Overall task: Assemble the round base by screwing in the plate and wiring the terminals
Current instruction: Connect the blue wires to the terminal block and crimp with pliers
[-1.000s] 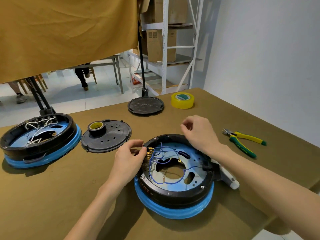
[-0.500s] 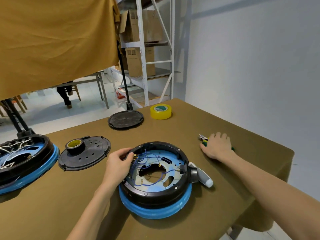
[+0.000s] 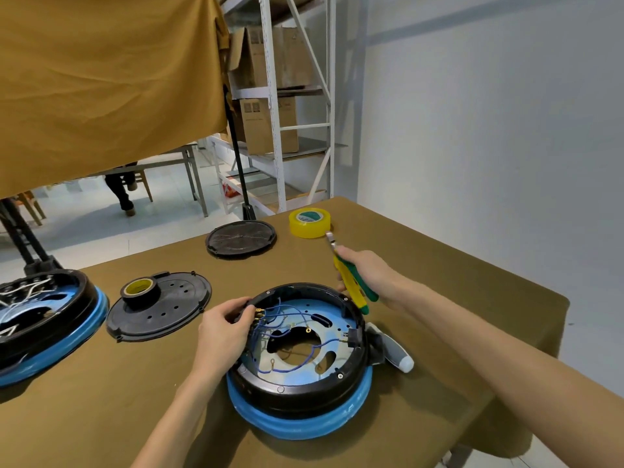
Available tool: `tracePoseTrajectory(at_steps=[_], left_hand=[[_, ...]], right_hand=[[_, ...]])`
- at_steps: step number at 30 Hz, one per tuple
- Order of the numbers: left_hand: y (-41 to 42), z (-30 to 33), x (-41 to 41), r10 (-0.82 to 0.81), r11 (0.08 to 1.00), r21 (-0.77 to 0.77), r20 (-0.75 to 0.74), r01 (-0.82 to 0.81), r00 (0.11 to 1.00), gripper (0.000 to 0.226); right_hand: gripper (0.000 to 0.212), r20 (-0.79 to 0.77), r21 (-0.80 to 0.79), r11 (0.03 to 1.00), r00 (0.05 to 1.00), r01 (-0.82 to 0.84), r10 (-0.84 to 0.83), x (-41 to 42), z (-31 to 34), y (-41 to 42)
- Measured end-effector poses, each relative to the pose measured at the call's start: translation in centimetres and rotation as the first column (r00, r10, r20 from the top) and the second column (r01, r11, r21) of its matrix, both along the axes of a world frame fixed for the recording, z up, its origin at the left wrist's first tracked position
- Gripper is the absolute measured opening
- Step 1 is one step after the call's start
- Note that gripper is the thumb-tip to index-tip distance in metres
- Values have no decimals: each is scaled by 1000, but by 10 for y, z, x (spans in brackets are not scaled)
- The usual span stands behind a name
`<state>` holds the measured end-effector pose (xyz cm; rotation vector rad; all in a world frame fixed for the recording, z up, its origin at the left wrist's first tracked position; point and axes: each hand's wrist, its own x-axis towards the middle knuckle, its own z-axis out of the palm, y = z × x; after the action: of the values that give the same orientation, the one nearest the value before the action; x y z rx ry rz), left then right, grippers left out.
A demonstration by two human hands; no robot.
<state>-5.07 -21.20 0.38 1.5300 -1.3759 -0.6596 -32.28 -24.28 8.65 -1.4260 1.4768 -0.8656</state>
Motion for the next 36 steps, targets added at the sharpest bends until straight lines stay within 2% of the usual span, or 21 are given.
tracePoseTrajectory(at_steps=[2, 4, 5, 6, 8, 10, 16, 20, 36], left_hand=[[4, -2, 2, 9, 1000, -5, -23, -10, 1000, 27], [7, -5, 4, 5, 1000, -7, -40, -5, 999, 25], [8, -5, 6, 1, 1000, -6, -43, -2, 999, 25], [8, -5, 7, -3, 1000, -1, -44, 3, 999, 26], [7, -2, 10, -17, 1000, 10, -34, 17, 999, 28], [6, -1, 13, -32, 999, 15, -9, 32, 999, 29], [8, -2, 14, -81, 997, 21, 7, 80, 997, 27], [9, -2, 17, -107, 993, 44, 4, 107, 994, 23], [17, -3, 18, -103, 994, 19, -21, 104, 994, 28]], right_hand=[[45, -75, 52, 990, 988, -129, 133, 19, 8, 7], [46, -273, -58, 987, 953, -150, 129, 35, 11, 11], [47, -282, -67, 983, 948, -172, 147, 40, 13, 12], [49, -205, -2, 977, 957, -212, 207, 44, 15, 11], [54, -29, 248, 907, 933, -340, 358, 48, 21, 9], [58, 13, 411, 818, 900, -402, 436, 54, 24, 5], [62, 71, 651, 635, 866, -416, 495, 69, 25, 4], [64, 51, 718, 578, 858, -387, 511, 74, 25, 8], [59, -101, 711, 643, 863, -285, 494, 103, 35, 8]])
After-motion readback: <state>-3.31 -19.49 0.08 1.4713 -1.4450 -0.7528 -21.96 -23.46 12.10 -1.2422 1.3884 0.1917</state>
